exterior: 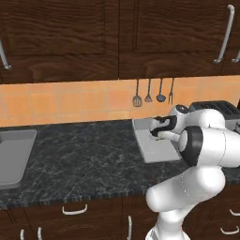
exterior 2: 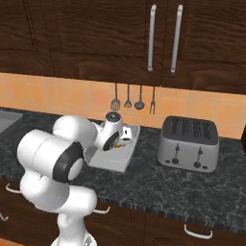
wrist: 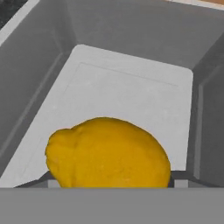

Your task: Place one lemon and one fish in each tupperware on the nearby counter, to pack two identical lunches.

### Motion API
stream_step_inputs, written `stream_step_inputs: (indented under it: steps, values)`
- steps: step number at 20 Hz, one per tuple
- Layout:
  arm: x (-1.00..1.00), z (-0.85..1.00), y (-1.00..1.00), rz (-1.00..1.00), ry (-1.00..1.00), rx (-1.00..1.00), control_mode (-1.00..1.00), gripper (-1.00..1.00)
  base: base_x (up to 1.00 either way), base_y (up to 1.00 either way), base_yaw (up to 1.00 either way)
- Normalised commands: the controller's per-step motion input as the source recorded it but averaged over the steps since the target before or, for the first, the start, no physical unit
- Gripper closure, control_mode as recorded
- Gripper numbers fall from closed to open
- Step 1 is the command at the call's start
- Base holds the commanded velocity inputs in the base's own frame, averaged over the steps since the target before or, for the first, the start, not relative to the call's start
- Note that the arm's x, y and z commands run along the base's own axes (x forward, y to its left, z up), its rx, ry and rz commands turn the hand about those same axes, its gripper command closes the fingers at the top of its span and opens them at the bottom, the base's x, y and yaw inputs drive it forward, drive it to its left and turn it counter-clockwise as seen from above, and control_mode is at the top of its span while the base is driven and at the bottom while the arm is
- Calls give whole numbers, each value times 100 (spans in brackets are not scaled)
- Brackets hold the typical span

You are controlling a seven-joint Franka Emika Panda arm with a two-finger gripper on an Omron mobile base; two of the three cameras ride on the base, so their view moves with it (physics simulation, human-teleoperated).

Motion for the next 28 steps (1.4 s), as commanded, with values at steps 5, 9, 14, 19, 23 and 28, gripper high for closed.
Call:
stream_step_inputs:
  steps: [5, 9, 14, 19, 23, 28]
  values:
    - [47, -40, -2, 0, 0, 0, -100, -100, 0, 0, 0]
    - [0, 21, 13, 0, 0, 0, -100, -100, 0, 0, 0]
    - [-16, 55, 27, -2, -3, 0, -100, -100, 0, 0, 0]
    - [-47, 28, 15, -8, -4, 0, -100, -100, 0, 0, 0]
    - [-100, 59, 4, -1, -23, 0, -100, -100, 0, 0, 0]
    - [-100, 66, 19, 0, -19, 0, -100, -100, 0, 0, 0]
